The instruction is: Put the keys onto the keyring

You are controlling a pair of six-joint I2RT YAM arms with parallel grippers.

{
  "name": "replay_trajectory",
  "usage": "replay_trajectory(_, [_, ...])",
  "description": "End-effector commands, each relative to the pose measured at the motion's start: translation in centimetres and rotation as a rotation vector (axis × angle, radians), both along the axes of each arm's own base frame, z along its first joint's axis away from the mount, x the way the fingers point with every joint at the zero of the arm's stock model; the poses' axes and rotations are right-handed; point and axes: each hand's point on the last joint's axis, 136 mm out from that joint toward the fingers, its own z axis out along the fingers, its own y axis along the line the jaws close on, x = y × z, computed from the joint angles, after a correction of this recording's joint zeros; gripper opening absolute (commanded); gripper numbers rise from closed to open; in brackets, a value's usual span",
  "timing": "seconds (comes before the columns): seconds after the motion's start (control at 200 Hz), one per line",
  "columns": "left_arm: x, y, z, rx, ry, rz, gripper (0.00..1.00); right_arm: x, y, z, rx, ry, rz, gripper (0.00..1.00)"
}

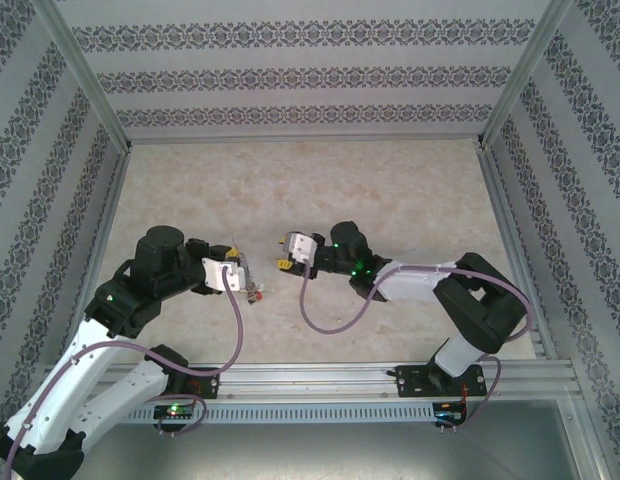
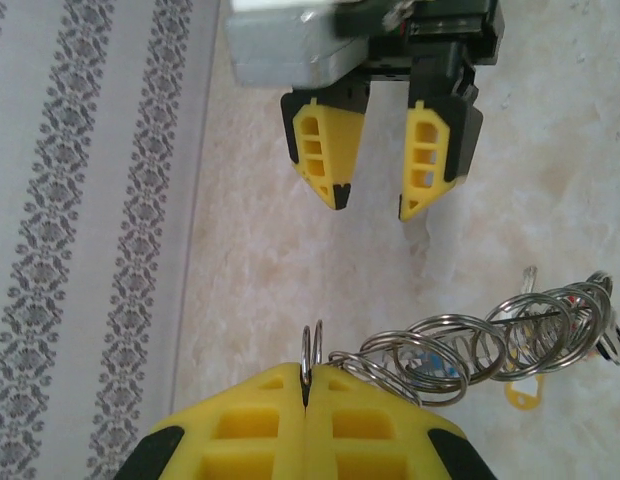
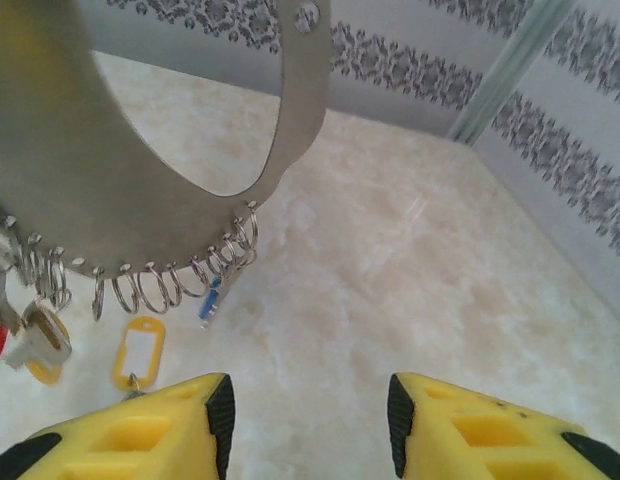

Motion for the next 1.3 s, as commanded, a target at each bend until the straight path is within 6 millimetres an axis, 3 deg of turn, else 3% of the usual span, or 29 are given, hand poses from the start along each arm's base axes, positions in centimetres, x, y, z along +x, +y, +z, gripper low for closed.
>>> replay_trajectory(0.0, [0.3, 2.2, 0.6, 0.023, 0.009, 0.137, 0.0, 3.5, 0.4, -0.8, -0.005, 0.286, -0.222, 0.43])
replay_trajectory(0.04, [0.3, 2.9, 0.3, 0.027, 0.025, 0.175, 0.0, 3.3, 1.1, -1.8, -0.032, 0.367, -0.216, 0.38])
replay_trajectory(0.165, [-0.1, 3.9, -0.1, -0.005, 0.076, 0.24, 0.0, 2.1, 2.7, -4.6, -0.091, 0.462, -0.171, 0.37])
replay_trajectory(0.28, [1.4, 6.5, 0.1, -0.024, 0.079, 0.423, 0.0, 1.3, 3.5, -7.0, -0.155, 0.553, -0.125, 0.37])
replay_trajectory(0.395, [1.7, 7.9, 0.4, -0.048, 0.096, 0.497, 0.0, -2.1, 4.8, -8.0, -0.213, 0.568, 0.087, 0.36])
replay_trajectory(0.45, [1.5, 7.6, 0.5, -0.066, 0.103, 0.473, 0.0, -5.0, 4.8, -8.6, -0.248, 0.434, 0.269, 0.36])
replay_trajectory(0.485, [1.6, 7.9, 0.4, -0.067, 0.105, 0.485, 0.0, -5.8, 4.7, -8.8, -0.259, 0.35, 0.316, 0.36])
replay_trajectory(0.565, [1.7, 8.6, -0.5, -0.029, 0.145, 0.522, 0.0, -5.6, 4.6, -8.7, -0.263, 0.28, 0.347, 0.36])
replay_trajectory(0.684, [1.4, 8.4, -0.9, -0.048, 0.168, 0.518, 0.0, -6.0, 5.0, -9.2, -0.309, 0.337, 0.417, 0.39])
replay_trajectory(0.984, [1.1, 7.8, -1.0, -0.103, 0.211, 0.51, 0.0, -4.6, 6.1, -11.0, -0.306, 0.362, 0.321, 0.37])
replay_trajectory(1.114, [1.0, 7.9, -1.1, -0.093, 0.212, 0.507, 0.0, -4.6, 6.3, -11.3, -0.303, 0.388, 0.328, 0.42])
replay_trajectory(1.294, [0.9, 7.8, -1.2, -0.102, 0.217, 0.505, 0.0, -4.7, 6.6, -11.7, -0.298, 0.415, 0.337, 0.35])
